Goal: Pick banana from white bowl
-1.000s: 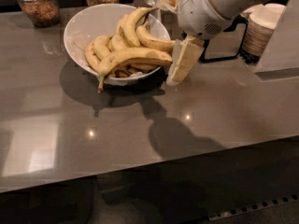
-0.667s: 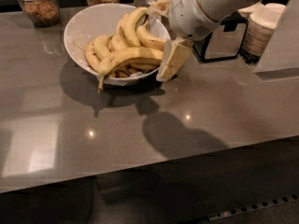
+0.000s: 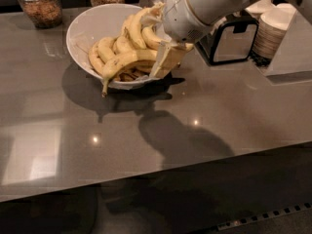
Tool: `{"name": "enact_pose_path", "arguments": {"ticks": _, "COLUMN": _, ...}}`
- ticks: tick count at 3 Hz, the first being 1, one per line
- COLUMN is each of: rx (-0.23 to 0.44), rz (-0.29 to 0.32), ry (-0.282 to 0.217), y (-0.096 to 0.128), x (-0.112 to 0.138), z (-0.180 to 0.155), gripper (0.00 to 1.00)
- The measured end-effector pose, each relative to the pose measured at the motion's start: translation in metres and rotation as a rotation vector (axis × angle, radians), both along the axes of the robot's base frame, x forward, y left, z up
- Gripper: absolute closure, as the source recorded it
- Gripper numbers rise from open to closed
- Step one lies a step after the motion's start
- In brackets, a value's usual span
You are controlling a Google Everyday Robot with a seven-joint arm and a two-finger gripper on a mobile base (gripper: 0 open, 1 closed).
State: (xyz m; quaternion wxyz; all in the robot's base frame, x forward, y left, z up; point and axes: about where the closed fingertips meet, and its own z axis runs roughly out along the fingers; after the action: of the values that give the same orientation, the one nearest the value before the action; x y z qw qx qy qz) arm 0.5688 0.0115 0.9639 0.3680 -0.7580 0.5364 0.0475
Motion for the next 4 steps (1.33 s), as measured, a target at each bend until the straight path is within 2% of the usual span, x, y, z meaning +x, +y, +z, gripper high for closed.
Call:
{"name": "enact_pose_path", "arguments": {"ticks": 1, "rx": -0.002, "rz": 0.013, "ry": 0.002, "y": 0.009, "x": 0.006, "z": -0.006, "gripper": 0.2}}
{"name": "enact_pose_path", "arguments": {"ticks": 3, "rx": -0.022, "rz": 0.018, "ry": 0.038, "y": 0.023, "x": 0.019, "z": -0.028, "gripper": 0.23}}
{"name": "enact_pose_path", "arguments": {"ticks": 4, "rx": -0.03, "rz": 0.019, "ry": 0.051, "y": 0.029, "x": 0.023, "z": -0.035, "gripper": 0.3}}
